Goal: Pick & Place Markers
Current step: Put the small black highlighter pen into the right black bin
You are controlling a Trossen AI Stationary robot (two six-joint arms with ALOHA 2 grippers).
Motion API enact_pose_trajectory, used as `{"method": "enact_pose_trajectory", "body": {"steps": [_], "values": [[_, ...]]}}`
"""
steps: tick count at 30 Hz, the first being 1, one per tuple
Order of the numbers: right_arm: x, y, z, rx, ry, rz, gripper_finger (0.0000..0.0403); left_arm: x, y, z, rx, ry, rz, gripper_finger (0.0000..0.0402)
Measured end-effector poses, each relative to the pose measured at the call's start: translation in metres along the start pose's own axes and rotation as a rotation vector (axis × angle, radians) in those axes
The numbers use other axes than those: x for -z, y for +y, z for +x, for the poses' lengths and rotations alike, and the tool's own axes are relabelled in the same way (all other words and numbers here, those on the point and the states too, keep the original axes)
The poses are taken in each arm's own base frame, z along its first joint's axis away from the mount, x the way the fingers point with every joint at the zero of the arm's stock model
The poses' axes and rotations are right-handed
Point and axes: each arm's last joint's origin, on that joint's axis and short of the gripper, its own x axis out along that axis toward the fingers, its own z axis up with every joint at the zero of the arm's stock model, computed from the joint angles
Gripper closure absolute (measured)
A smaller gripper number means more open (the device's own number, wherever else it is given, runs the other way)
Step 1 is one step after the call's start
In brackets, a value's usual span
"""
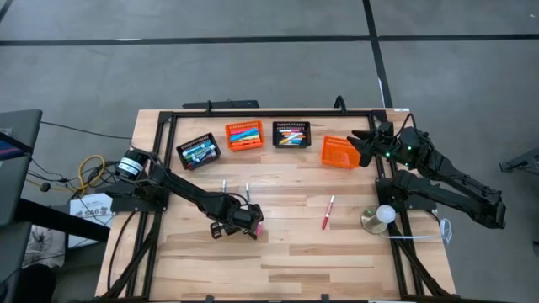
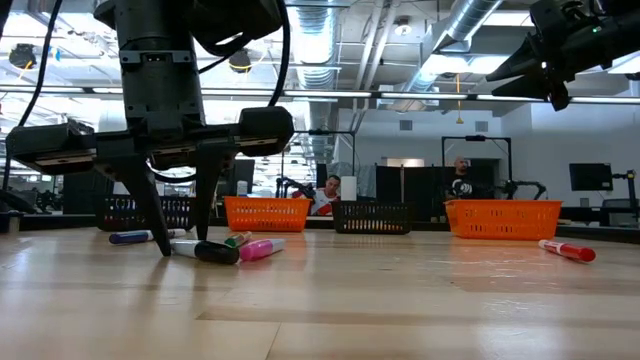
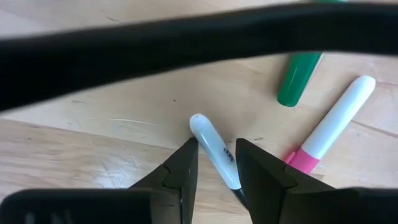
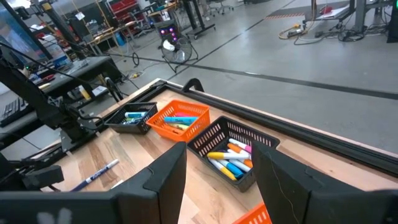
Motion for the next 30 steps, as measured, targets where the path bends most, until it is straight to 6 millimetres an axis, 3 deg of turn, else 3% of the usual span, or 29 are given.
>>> {"method": "enact_pose_trajectory", "body": {"steps": [30], "values": [[-0.0003,0.0000,0.0000,0.002,-0.004,0.000,0.0232,0.0085,-0.0045,-0.0008,0.069,0.043,-0.008,0.0293]]}}
